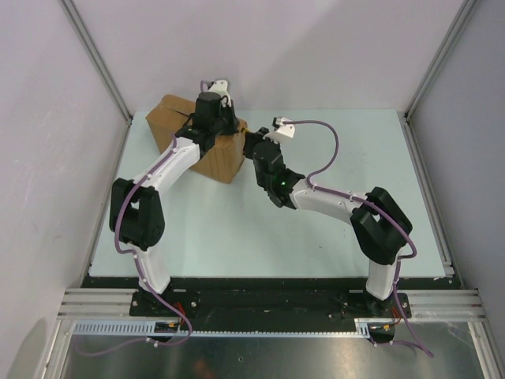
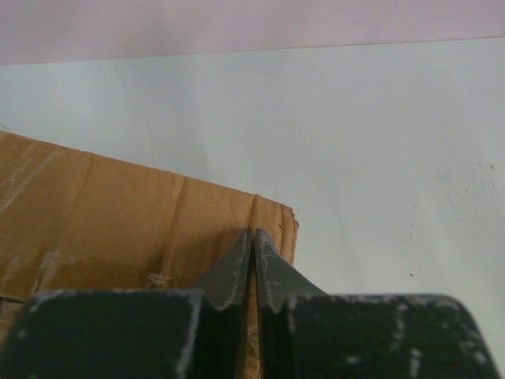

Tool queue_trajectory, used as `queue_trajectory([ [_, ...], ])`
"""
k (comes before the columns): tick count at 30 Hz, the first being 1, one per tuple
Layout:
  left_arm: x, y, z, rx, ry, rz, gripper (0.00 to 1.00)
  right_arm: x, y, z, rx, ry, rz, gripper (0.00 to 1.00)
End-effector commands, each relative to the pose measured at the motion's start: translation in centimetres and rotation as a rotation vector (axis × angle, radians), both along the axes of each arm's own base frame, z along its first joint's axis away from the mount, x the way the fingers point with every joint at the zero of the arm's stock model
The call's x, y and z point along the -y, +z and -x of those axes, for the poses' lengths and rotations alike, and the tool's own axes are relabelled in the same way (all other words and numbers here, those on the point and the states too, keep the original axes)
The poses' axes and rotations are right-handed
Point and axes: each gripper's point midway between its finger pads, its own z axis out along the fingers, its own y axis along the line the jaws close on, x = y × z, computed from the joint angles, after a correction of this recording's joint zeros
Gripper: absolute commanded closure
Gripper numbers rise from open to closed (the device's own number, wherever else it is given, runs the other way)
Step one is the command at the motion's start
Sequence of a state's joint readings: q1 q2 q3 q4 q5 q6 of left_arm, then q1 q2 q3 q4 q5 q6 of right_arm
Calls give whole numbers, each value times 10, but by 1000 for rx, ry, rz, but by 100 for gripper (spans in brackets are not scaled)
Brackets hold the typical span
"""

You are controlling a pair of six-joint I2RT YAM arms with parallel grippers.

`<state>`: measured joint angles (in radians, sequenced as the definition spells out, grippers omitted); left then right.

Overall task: Unpack the express box
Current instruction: Cut the express box at the center of the board.

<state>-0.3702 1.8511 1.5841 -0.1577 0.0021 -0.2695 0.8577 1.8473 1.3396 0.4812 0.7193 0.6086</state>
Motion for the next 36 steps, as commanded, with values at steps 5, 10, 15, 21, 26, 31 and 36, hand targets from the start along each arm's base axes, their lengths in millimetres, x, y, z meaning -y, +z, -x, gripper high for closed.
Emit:
queue_trajectory([
  [5,-26,-96,38,-308,39,-134,93,-31,-14,19,-71,65,-21,100],
  [10,-29,-104,40,-331,66,-135,94,-42,-24,37,-170,116,-95,100],
  [15,-32,-118,41,-366,90,-147,96,-53,-29,54,-243,173,-146,100],
  [21,-36,-129,42,-391,111,-162,97,-58,-31,69,-301,190,-191,100],
  [26,-36,-136,43,-406,115,-167,98,-69,-23,76,-305,247,-234,100],
  [31,-38,-139,43,-410,121,-174,98,-76,-17,86,-314,280,-256,100],
  [36,-37,-129,43,-393,114,-163,98,-45,-11,79,-296,159,-214,100],
])
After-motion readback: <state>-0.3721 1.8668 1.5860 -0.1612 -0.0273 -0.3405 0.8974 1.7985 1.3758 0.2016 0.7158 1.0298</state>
